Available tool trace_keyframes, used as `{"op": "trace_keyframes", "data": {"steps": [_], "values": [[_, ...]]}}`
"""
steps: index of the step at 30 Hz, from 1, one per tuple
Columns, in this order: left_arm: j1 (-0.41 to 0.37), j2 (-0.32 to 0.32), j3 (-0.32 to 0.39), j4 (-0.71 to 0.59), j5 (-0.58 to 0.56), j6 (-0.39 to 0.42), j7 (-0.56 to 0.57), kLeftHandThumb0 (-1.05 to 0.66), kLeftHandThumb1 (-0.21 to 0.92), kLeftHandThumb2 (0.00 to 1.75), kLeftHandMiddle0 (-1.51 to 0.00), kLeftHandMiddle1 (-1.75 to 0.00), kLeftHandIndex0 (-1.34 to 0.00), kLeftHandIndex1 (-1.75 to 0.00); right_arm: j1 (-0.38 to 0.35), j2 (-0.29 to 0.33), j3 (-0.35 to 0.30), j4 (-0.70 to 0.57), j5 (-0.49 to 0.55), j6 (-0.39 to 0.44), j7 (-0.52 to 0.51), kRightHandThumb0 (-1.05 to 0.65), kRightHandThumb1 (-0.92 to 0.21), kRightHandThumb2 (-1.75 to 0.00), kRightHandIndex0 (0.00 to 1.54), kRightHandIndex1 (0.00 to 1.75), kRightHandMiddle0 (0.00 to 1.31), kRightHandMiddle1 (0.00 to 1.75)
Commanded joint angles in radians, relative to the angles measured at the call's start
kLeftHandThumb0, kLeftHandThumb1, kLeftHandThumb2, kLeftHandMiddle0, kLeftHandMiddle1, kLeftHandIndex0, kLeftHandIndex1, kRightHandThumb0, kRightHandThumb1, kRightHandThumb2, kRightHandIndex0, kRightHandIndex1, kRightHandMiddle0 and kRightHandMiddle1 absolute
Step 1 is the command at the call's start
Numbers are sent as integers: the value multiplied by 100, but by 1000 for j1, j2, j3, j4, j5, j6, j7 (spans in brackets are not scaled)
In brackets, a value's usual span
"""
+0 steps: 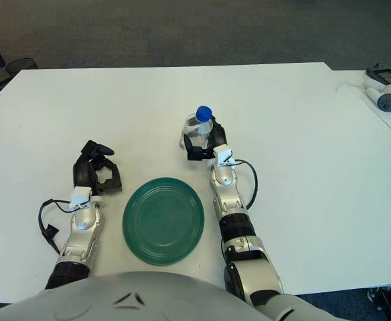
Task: Put the bottle into the plate.
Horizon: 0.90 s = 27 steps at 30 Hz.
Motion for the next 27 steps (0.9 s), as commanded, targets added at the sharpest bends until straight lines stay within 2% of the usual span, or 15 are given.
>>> {"op": "trace_keyframes", "data": {"steps": [1,4,6,8,9,12,14,19,23,27], "values": [[59,27,7,65,12,11,-17,0,-7,175,-88,-175,-69,-173,83,-41,82,-350,42,26,113,-6,-20,-143,133,175,114,175],[58,29,7,69,14,10,-18,0,-6,175,-88,-175,-69,-174,134,-56,120,-484,6,37,128,-8,-21,-142,134,175,112,175],[57,29,6,71,17,10,-17,0,-6,175,-88,-175,-68,-174,159,-62,134,-524,-43,-1,120,-8,-22,-142,135,175,112,175],[57,30,5,71,22,9,-13,0,-6,175,-88,-175,-68,-175,174,-55,149,-539,-115,-82,89,-9,-23,-141,135,175,112,175],[56,29,4,72,32,8,-3,0,-6,175,-88,-175,-68,-175,172,-45,160,-525,-144,-151,70,-9,-23,-141,135,175,112,175],[51,30,6,78,52,3,20,0,-6,175,-88,-175,-69,-174,157,-21,190,-491,-187,-268,35,-12,-26,-139,134,175,112,175],[47,30,6,84,64,-2,34,0,-7,175,-88,-175,-70,-173,141,-4,210,-464,-198,-338,21,-14,-29,-136,133,175,111,175],[45,29,3,84,56,3,18,0,-7,175,-88,-175,-71,-172,126,-28,221,-415,-167,-479,34,-14,-31,-134,129,175,105,175],[46,24,1,81,46,3,10,0,-7,175,-88,-175,-70,-173,158,-170,332,-425,-15,-468,208,-10,-31,-134,124,175,99,175],[45,23,1,85,52,-4,18,0,-6,175,-88,-175,-69,-174,155,-262,393,-443,60,-403,338,-9,-32,-132,120,175,95,175]]}}
